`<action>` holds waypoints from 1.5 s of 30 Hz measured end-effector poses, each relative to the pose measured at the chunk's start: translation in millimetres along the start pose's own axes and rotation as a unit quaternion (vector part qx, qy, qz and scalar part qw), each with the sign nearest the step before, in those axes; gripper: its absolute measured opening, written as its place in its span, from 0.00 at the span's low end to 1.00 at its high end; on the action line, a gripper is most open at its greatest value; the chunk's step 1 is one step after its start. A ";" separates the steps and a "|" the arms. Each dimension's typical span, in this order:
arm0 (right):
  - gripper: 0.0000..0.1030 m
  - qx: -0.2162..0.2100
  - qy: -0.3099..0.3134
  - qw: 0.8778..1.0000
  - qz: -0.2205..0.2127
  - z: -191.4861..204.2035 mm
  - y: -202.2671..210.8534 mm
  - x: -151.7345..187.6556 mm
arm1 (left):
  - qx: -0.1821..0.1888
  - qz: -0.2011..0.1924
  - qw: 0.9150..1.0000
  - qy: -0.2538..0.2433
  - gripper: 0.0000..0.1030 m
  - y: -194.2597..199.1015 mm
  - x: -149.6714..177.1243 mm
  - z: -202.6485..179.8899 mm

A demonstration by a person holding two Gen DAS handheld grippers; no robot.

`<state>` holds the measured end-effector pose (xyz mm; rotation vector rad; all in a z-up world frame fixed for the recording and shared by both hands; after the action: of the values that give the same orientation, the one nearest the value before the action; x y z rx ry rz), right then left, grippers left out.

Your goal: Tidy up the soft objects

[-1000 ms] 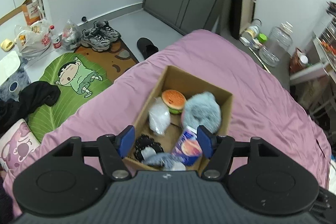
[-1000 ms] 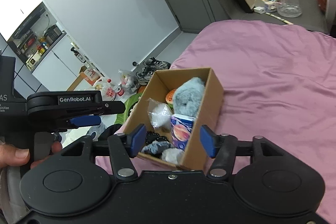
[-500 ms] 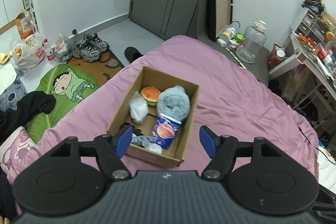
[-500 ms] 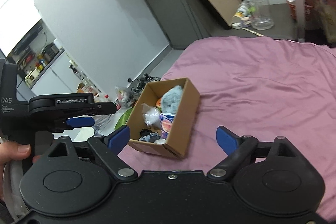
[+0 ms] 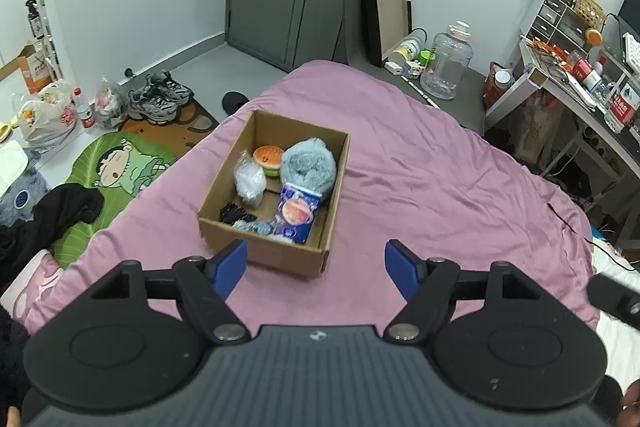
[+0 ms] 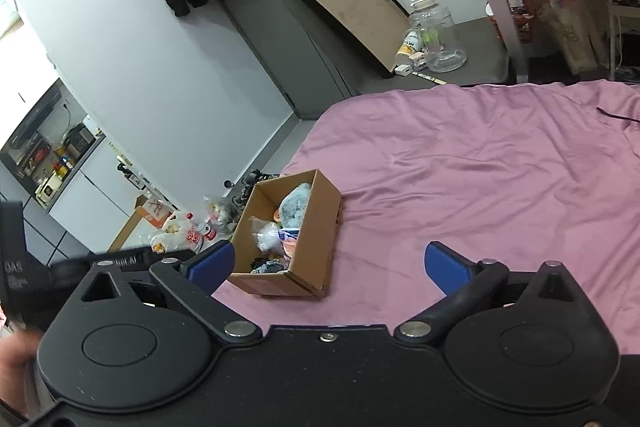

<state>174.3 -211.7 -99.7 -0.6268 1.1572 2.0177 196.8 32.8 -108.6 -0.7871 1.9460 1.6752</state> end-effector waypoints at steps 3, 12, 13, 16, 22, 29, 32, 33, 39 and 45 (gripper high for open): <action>1.00 0.005 0.010 1.000 0.000 4.1 12.5 2.1 | 0.001 -0.002 1.000 0.007 0.73 9.5 5.0 3.2; 1.00 0.025 0.050 0.998 0.001 17.1 44.4 11.6 | -0.001 -0.018 1.000 -0.017 0.87 45.5 18.1 0.7; 1.00 0.024 0.054 0.998 0.000 18.2 47.0 12.2 | -0.002 -0.019 1.000 -0.023 0.89 49.5 21.7 -0.6; 1.00 0.027 0.069 0.997 -0.004 22.4 58.6 17.6 | -0.006 -0.019 0.999 -0.034 0.90 58.5 32.8 -1.7; 1.00 0.039 0.076 0.996 -0.004 23.5 72.3 31.4 | -0.011 -0.018 0.999 -0.047 0.91 75.8 56.9 1.0; 1.00 0.050 0.097 0.994 -0.008 27.7 88.6 48.1 | -0.007 -0.028 0.998 -0.063 0.91 103.8 75.3 5.3; 1.00 0.048 0.094 0.994 -0.011 27.6 98.6 53.6 | -0.005 -0.036 0.997 -0.067 0.91 116.0 80.6 5.4; 1.00 0.047 0.095 0.994 -0.013 28.2 101.6 54.9 | -0.005 -0.039 0.997 -0.068 0.91 118.9 81.9 4.9; 1.00 0.048 0.107 0.993 -0.024 32.2 120.7 57.0 | -0.004 -0.055 0.996 -0.073 0.91 138.7 86.6 2.3; 1.00 0.045 0.124 0.991 -0.030 39.1 136.2 57.2 | -0.004 -0.070 0.995 -0.077 0.91 156.1 86.1 -2.7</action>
<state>30.3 -204.3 -49.2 -0.8741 1.3476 1.8641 27.8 34.4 -51.7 -0.7552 1.7404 1.6108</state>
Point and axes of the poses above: each gripper's, at about its wrist camera, not at the fingertips, and y roughly against the way its jaws point, z to its left, x to its underside, the point moved 10 cm from there along -y, roughly the way its jaws point, and after that the axes turned 4 degrees about -z, right-handed, at the moved point
